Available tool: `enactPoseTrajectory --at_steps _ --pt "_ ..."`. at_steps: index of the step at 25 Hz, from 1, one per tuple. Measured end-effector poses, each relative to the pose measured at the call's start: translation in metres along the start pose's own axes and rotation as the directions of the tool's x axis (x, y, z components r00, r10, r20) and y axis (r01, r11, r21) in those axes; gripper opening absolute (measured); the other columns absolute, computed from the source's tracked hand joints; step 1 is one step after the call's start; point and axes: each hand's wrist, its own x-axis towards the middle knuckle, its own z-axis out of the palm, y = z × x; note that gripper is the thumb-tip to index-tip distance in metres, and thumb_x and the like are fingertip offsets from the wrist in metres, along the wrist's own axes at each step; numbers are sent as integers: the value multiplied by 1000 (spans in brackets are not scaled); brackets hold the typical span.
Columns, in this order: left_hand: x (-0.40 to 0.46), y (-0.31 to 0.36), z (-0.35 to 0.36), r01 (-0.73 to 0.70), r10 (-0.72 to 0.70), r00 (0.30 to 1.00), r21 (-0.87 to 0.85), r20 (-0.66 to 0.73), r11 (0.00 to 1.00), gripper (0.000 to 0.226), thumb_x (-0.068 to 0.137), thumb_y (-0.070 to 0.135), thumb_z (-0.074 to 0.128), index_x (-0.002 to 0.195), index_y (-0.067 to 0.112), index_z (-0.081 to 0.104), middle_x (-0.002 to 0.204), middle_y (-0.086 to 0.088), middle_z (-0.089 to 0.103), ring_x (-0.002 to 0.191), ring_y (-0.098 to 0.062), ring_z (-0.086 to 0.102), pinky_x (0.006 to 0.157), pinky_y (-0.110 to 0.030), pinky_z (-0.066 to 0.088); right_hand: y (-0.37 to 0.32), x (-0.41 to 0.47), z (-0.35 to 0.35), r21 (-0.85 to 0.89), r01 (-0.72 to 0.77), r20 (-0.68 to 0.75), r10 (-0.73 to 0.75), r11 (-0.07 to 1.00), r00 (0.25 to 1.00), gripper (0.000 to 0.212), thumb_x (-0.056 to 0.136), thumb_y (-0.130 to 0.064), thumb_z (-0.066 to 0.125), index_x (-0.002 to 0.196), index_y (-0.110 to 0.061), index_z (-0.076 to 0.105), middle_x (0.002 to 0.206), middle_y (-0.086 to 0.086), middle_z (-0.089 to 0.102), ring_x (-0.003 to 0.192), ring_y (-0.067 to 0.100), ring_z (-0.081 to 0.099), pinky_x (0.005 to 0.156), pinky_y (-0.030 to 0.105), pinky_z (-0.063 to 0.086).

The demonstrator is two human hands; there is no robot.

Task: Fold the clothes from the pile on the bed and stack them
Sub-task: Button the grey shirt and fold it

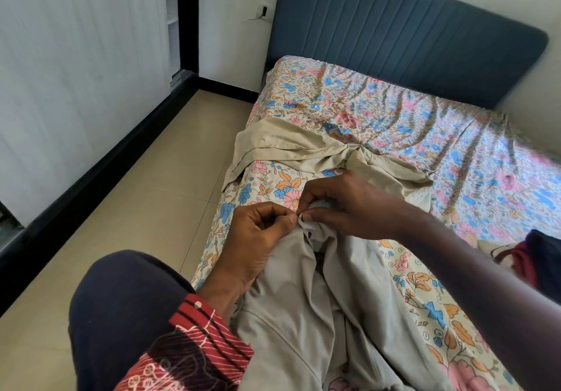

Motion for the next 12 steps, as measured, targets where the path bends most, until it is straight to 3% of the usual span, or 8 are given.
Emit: enactPoseTrajectory --at_steps 3,8,12 --pt "1 -1 -2 -56 57 998 64 -3 996 8 85 -3 76 79 2 77 69 2 71 69 -7 62 70 -22 51 -1 1 6 -6 -2 -30 1 1000 1000 6 93 -17 74 99 -18 73 85 -18 68 78 -10 60 71 9 40" --pt "1 -4 -5 -34 33 999 -10 -23 999 10 81 13 72 81 4 76 75 -4 73 76 -12 65 74 -24 53 -2 4 11 55 -39 -23 40 998 999 25 99 -19 68 124 -19 70 104 -16 75 94 -13 63 82 5 41" --pt "1 -6 -5 19 -22 999 -72 -33 997 6 85 8 74 83 2 75 79 -9 72 78 -16 65 77 -26 54 0 6 17 11 -34 -48 35 999 998 15 100 -18 66 110 -15 77 89 -22 69 81 -19 57 76 2 38"
